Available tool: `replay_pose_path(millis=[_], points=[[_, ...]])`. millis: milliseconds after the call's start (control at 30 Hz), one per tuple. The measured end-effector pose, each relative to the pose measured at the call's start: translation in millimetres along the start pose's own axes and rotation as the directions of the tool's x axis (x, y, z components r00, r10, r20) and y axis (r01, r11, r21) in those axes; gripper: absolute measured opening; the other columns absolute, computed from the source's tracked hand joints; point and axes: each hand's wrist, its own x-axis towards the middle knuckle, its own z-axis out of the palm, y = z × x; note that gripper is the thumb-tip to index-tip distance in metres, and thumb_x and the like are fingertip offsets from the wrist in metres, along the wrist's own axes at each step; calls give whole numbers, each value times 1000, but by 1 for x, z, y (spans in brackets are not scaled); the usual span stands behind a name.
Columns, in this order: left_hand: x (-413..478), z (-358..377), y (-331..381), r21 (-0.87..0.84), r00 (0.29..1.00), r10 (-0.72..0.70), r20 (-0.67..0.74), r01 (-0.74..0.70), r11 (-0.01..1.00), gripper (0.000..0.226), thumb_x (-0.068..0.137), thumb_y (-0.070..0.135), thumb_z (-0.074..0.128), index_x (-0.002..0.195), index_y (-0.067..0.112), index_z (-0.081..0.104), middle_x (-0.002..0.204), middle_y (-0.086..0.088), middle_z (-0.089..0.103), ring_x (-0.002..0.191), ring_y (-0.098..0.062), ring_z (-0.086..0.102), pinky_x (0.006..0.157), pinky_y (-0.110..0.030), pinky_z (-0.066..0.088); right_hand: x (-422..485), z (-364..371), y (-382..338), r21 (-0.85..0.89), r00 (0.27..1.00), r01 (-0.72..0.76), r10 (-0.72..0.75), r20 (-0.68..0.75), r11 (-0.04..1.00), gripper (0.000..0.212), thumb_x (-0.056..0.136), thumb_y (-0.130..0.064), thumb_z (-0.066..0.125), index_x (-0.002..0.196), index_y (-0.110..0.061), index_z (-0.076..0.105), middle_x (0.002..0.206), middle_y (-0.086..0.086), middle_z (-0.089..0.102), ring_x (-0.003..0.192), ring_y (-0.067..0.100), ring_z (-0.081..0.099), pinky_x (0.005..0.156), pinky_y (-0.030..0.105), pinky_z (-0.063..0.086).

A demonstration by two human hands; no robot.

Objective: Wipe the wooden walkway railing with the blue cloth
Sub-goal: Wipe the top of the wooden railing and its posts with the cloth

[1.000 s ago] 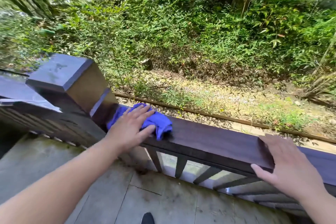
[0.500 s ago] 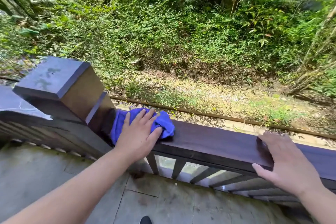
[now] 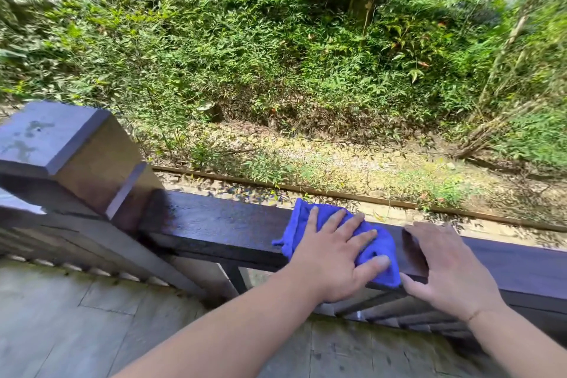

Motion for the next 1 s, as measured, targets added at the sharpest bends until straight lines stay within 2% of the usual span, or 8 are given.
replay_pose_path(millis=[100, 167, 400, 500, 633, 700, 833, 1000], points=[[-10, -2, -17, 26, 999, 5, -51, -3, 1000, 66, 96, 70, 14, 152, 41, 33, 167, 9, 18, 153, -19, 9, 121, -51, -11, -2, 4, 4, -9, 1000, -13, 13, 20, 1000, 94, 70, -72, 57, 145, -15, 51, 143, 8, 56, 134, 28, 45, 120, 55, 30], [-20, -1, -33, 77, 997, 9, -71, -3, 997, 61, 96, 67, 24, 150, 42, 35, 166, 8, 21, 153, -20, 12, 123, -52, -5, -2, 6, 4, -21, 999, -18, 19, 40, 1000, 96, 72, -74, 56, 148, -18, 48, 147, 7, 53, 139, 29, 44, 124, 52, 25], [-72, -23, -120, 224, 985, 172, -30, -161, 961, 56, 97, 62, 37, 150, 45, 36, 165, 12, 21, 153, -16, 15, 125, -49, 5, -2, 1, 3, -33, 998, -33, 35, 60, 999, 95, 74, -78, 55, 151, -22, 42, 147, 3, 51, 139, 25, 41, 125, 50, 23], [-100, -41, -168, 231, 990, 142, -8, -137, 963, 56, 97, 65, 37, 151, 47, 34, 165, 14, 17, 153, -12, 11, 124, -47, 6, -2, 1, 2, -22, 998, -39, 40, 40, 999, 94, 73, -76, 57, 148, -22, 45, 144, 4, 53, 134, 24, 41, 122, 50, 29], [-136, -61, -215, 175, 1000, 5, -29, 0, 985, 55, 97, 69, 33, 150, 52, 32, 165, 20, 15, 153, -9, 9, 124, -45, 2, -1, 3, 1, -34, 1000, -27, 27, -5, 999, 92, 71, -74, 59, 144, -19, 50, 138, 5, 57, 129, 24, 42, 119, 52, 34], [-145, -63, -219, 145, 997, -51, -50, 58, 988, 53, 97, 69, 31, 148, 53, 34, 165, 22, 16, 153, -7, 8, 124, -46, 3, -2, 3, 1, -49, 1000, -24, 23, -17, 998, 93, 70, -74, 59, 144, -19, 50, 138, 4, 58, 128, 21, 37, 118, 50, 34], [-136, -55, -196, 142, 990, -128, -63, 136, 980, 57, 96, 71, 19, 148, 54, 34, 164, 22, 16, 153, -7, 4, 122, -58, 4, -3, 5, 2, -33, 999, -30, 31, 15, 999, 95, 73, -76, 59, 149, -20, 45, 147, 3, 51, 139, 22, 37, 126, 48, 18], [-98, -34, -138, 216, 996, -81, -22, 84, 973, 59, 95, 73, 16, 150, 54, 30, 164, 20, 15, 153, -11, 7, 121, -61, 5, -4, 0, 6, 20, 997, -27, 25, 78, 999, 96, 78, -82, 49, 155, -26, 33, 156, 2, 41, 145, 21, 26, 128, 45, 12]])
